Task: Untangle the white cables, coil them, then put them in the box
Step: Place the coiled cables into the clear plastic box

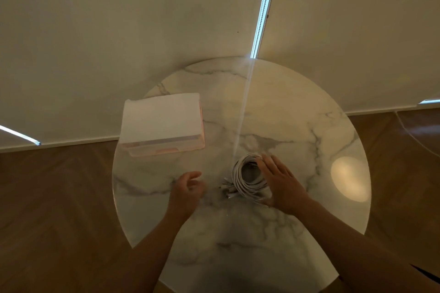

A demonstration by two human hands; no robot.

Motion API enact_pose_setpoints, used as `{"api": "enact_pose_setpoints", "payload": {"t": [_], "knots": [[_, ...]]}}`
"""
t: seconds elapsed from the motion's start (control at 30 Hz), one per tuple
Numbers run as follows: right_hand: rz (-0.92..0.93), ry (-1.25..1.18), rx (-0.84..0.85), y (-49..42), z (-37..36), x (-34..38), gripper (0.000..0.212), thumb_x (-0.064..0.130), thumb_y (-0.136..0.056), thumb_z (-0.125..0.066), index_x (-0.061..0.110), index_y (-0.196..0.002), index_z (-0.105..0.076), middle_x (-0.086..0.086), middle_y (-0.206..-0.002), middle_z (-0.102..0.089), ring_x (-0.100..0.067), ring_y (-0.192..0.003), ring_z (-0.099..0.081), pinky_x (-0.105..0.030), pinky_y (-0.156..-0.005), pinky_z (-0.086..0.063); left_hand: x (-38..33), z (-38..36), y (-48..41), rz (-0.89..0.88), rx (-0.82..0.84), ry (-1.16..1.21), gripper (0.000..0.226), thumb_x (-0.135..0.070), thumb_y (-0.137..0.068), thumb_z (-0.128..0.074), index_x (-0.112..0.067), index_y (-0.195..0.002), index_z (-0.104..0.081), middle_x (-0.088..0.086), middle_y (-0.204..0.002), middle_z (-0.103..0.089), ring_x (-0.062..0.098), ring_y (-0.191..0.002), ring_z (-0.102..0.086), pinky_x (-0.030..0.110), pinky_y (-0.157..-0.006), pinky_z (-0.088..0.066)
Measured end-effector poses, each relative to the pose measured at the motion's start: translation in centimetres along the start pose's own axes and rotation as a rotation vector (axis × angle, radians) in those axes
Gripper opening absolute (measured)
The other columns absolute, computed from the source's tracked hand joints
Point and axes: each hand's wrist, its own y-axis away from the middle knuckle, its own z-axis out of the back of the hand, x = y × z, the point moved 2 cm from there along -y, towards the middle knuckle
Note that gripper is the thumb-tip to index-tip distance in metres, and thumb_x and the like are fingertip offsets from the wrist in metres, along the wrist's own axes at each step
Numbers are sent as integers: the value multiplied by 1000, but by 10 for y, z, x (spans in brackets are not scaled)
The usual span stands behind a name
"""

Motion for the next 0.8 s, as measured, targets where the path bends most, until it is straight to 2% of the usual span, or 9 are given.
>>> {"api": "enact_pose_setpoints", "payload": {"t": [0.07, 0.1, 0.17, 0.23, 0.37, 0.5, 0.57, 0.67, 0.8], "knots": [[12, -103, -85, 5, 2, 15, 81, 34, -79, -72, 10, -147, -35, -11, -155, -31, -31, -144, -26, -44, -115, -31, 5, 17, -12, 274, -82, 380, 8, -10, -92, -63, -13, -96, -68, 15, -100, -71, 24, -85, -68, 35, -77, -54], [18, -150, -138, 8, 3, 26, 66, 28, -78, -71, 9, -137, -50, -14, -143, -47, -33, -135, -41, -45, -108, -40, 5, 24, -19, 381, -113, 573, 9, -10, -94, -59, -9, -96, -67, 16, -97, -70, 24, -80, -67, 35, -73, -54], [19, -221, -180, 12, 1, 57, 43, 26, -80, -65, 11, -120, -62, -10, -121, -62, -31, -115, -58, -38, -97, -48, 5, 38, -34, 508, -153, 858, 14, -11, -98, -51, -5, -100, -63, 12, -92, -68, 21, -75, -66, 30, -65, -54], [32, -261, -168, 17, -5, 89, 38, 31, -84, -58, 14, -118, -64, -5, -117, -64, -27, -110, -60, -32, -96, -45, 2, 45, -47, 556, -168, 1028, 19, -14, -100, -46, -4, -108, -60, 10, -95, -66, 21, -81, -65, 30, -69, -53], [18, -385, -87, 11, -19, 138, 48, 38, -92, -54, 19, -136, -52, 1, -138, -54, -17, -129, -48, -20, -106, -29, 1, 56, -68, 577, -151, 1196, 28, -27, -101, -44, -6, -111, -58, 8, -105, -65, 21, -94, -63, 31, -80, -50], [-66, -562, -129, -5, -17, 158, 39, 27, -85, -66, 11, -120, -66, -5, -119, -69, -14, -109, -61, -7, -90, -32, 4, 59, -73, 589, -166, 1281, 32, -32, -100, -41, -6, -112, -57, 9, -108, -64, 22, -94, -64, 34, -84, -48], [-124, -611, -107, -11, -15, 161, 32, 20, -84, -68, 10, -115, -68, -5, -113, -71, -14, -103, -62, -11, -84, -40, 7, 59, -73, 601, -162, 1325, 31, -33, -101, -40, -8, -112, -55, 9, -109, -64, 23, -94, -64, 36, -85, -48], [-163, -603, -58, -16, -22, 159, 28, 20, -86, -66, 9, -112, -68, -8, -111, -71, -22, -104, -65, -29, -87, -48, 8, 57, -73, 612, -157, 1402, 38, -38, -100, -38, -8, -118, -55, 10, -113, -63, 24, -96, -64, 36, -84, -47], [-153, -591, -33, -14, -25, 157, 27, 19, -88, -64, 9, -113, -68, -8, -111, -71, -21, -105, -66, -28, -87, -49, 11, 53, -76, 621, -149, 1476, 47, -46, -98, -39, -8, -118, -57, 10, -110, -63, 26, -94, -64, 36, -80, -47]]}}
